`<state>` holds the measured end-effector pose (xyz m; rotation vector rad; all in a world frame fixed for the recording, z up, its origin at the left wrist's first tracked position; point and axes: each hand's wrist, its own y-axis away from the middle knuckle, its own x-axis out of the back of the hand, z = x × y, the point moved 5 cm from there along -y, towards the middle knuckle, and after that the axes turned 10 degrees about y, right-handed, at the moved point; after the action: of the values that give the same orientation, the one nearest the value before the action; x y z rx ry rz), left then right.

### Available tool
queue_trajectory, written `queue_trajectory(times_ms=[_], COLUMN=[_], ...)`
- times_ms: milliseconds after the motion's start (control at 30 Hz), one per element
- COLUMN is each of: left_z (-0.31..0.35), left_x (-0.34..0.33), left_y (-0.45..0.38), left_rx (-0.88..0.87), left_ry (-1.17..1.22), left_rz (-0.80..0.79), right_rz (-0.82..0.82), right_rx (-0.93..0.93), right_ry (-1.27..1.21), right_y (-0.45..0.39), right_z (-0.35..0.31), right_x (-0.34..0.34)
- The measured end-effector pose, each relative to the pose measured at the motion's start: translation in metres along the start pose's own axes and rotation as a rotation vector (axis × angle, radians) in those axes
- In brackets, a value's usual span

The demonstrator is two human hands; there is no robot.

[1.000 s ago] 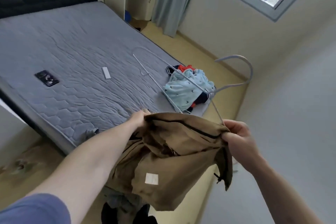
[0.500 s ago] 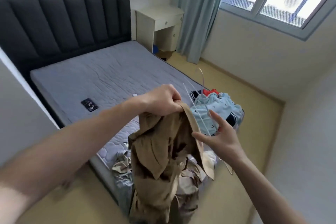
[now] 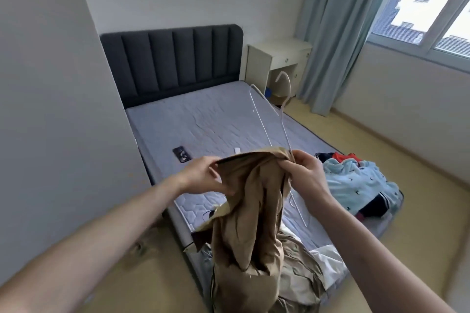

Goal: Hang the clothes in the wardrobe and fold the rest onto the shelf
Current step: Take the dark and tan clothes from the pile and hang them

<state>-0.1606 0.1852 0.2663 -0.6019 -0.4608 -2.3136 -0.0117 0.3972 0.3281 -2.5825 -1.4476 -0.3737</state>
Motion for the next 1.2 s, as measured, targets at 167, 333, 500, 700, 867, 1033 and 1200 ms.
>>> queue_trajectory(times_ms=[167,333,500,700,867,1033,1200], left_z=[-0.100,-0.116,-0.124,-0.099,-0.060,-0.019,0.042], left_x=[-0.079,-0.090,-0.060,-0.038,-0.053,-0.036,0.005], left_y=[0.042,0.036,0.027,0.010,0.012,0.019,0.034], left_rx=[0.194,0.215,0.297,0.228,0.270,0.239,0.070], left_ry=[0.238,0.209,0.131,0.292,0.239,0.498,0.382], left_rz=[-0.117,0.084,0.188,0.232,0.028,0.109,0.166], right_rz=[-0.067,-0.110,-0.029,0.083,0.087,0.155,0.130], right_rx=[0.040,0.106,0.092,0.061,0.101,0.073,0.107], right_ry=[-0.054,-0.058,-0.070,-0.060,-0.008,0.063,0.168], right_y=[0.007,0.007,0.002,-0.004,-0.012,-0.029,-0.046], right_z=[-0.012,-0.016,0.006,0.021,0.022,0.037,0.043], right_x=[-0.020,-0.011,0.025,0.076,0.098,0.132,0.147])
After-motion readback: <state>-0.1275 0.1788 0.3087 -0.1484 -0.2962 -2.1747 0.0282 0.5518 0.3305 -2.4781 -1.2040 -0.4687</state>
